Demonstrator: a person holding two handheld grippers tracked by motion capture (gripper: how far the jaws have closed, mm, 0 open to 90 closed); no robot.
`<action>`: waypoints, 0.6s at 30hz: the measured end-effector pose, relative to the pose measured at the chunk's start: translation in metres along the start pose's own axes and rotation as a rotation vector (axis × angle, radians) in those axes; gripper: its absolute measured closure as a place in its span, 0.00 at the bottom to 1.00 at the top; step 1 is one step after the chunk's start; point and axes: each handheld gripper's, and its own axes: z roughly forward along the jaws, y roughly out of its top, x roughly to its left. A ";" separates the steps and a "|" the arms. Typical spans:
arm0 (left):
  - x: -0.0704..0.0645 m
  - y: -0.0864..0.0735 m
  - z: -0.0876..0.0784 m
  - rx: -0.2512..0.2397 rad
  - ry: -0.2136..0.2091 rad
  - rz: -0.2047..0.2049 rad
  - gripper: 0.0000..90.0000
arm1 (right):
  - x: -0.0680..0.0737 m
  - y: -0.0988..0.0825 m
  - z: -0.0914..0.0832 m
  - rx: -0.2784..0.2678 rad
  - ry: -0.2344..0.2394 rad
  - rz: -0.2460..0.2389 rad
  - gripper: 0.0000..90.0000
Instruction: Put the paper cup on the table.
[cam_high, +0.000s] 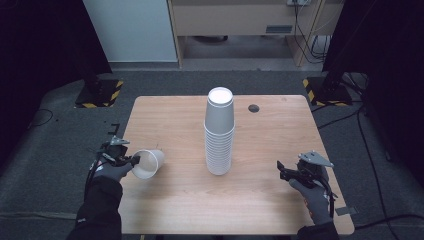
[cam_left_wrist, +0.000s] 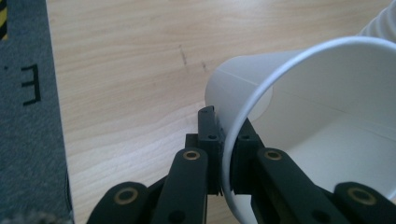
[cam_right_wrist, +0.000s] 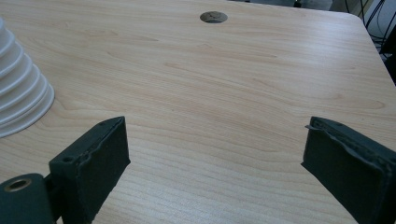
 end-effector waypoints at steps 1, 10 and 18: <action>0.002 0.000 0.000 0.012 0.005 -0.004 0.95 | 0.000 0.000 0.000 0.000 0.000 0.000 0.08; 0.007 0.004 0.002 0.098 0.035 -0.007 0.95 | 0.001 0.000 0.000 0.004 0.003 -0.001 0.08; 0.006 0.010 0.005 0.190 0.030 -0.003 0.95 | 0.001 0.000 0.001 0.005 0.005 -0.001 0.08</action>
